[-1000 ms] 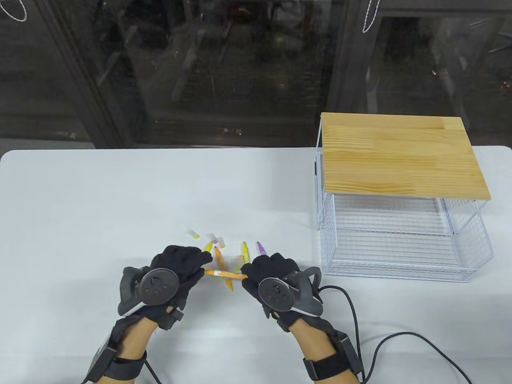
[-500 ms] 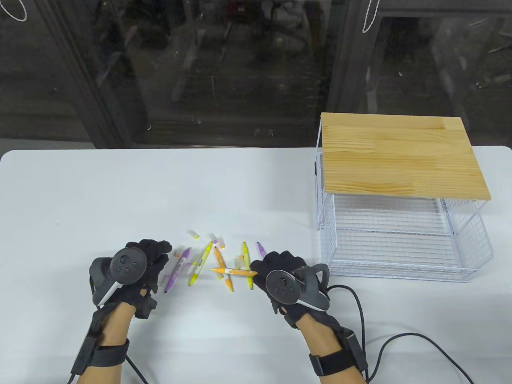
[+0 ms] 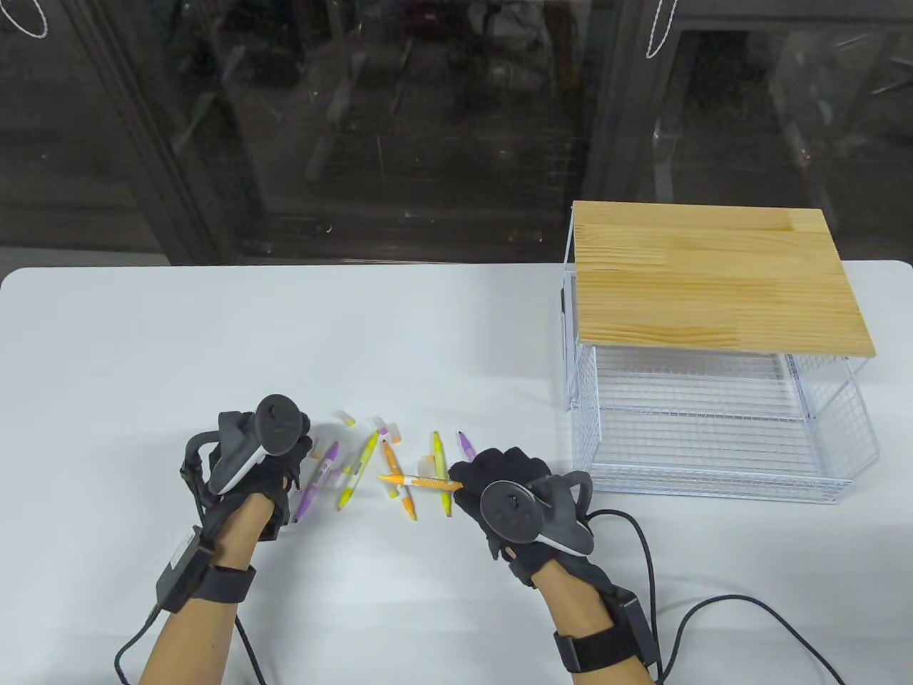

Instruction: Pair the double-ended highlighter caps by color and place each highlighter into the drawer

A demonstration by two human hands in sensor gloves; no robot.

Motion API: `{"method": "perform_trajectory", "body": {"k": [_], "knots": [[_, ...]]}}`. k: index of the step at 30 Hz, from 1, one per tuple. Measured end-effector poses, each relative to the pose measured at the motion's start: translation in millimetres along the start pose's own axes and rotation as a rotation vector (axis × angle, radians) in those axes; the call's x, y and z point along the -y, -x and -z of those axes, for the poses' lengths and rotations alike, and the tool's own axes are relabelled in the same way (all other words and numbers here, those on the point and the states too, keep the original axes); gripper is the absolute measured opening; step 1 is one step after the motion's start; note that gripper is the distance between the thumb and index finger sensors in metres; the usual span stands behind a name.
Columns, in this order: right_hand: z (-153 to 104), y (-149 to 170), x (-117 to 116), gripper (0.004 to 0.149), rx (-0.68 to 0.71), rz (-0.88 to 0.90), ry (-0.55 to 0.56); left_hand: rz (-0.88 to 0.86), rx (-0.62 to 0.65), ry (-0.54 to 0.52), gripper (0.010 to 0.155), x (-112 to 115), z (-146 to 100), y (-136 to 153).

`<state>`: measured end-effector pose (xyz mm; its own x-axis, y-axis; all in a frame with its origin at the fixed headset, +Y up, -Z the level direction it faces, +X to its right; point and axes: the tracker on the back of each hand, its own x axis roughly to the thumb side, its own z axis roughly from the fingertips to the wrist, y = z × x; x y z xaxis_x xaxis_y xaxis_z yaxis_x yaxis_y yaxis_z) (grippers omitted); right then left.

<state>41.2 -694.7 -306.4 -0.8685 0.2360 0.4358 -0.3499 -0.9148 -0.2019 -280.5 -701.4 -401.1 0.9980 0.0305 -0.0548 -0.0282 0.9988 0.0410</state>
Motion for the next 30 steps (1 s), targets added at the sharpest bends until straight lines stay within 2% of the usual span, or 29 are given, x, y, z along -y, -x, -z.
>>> {"method": "perform_trajectory", "body": {"k": [9, 15, 30], "knots": [[0.3, 1.1, 0.3, 0.042, -0.008, -0.009, -0.022, 0.086, -0.073, 0.132, 0.046, 26.7, 25.2, -17.1], [0.5, 1.4, 0.2, 0.042, -0.009, -0.011, -0.03, 0.18, -0.084, 0.142, 0.046, 35.4, 27.0, -22.7], [1.0, 2.6, -1.8, 0.042, -0.014, 0.003, -0.032, 0.205, -0.104, 0.134, 0.047, 44.1, 24.4, -7.7]]}}
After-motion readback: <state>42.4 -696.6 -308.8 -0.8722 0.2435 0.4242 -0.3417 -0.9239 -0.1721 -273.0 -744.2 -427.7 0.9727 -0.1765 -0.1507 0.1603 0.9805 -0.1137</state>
